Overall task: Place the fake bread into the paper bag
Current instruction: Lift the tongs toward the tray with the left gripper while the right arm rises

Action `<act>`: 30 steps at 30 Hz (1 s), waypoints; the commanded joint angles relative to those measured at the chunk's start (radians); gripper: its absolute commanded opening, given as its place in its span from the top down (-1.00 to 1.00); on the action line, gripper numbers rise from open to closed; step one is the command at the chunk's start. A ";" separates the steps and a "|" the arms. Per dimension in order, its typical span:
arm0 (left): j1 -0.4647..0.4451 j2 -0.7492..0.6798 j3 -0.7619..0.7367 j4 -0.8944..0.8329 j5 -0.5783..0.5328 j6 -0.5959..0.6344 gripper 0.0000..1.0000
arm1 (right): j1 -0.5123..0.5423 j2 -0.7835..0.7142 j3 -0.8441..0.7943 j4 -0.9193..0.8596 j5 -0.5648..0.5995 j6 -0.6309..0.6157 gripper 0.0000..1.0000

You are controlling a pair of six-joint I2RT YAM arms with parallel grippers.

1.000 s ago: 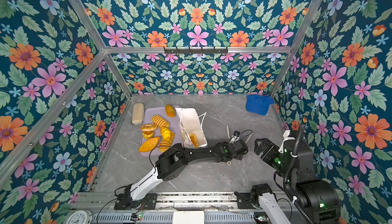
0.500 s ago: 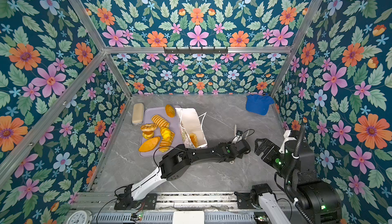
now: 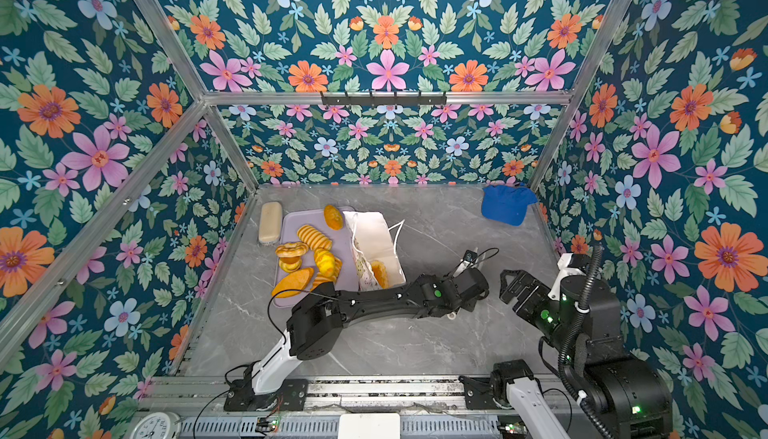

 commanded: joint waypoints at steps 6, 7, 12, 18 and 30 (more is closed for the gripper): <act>-0.053 -0.122 0.054 -0.123 -0.095 0.076 0.49 | 0.001 0.039 0.062 0.056 0.022 -0.019 -0.92; -0.067 -0.148 0.055 -0.142 -0.107 0.085 0.50 | 0.001 0.054 0.077 0.068 0.017 -0.024 -0.92; -0.129 -0.293 0.019 -0.244 -0.157 0.098 0.53 | 0.001 0.159 0.185 0.146 -0.025 -0.046 -0.90; -0.217 -0.495 -0.012 -0.434 -0.284 0.028 0.62 | 0.000 0.304 0.325 0.225 -0.088 -0.083 -0.88; -0.236 -0.865 0.030 -0.778 -0.635 -0.103 0.61 | 0.007 0.560 0.341 0.295 -0.542 -0.113 -0.61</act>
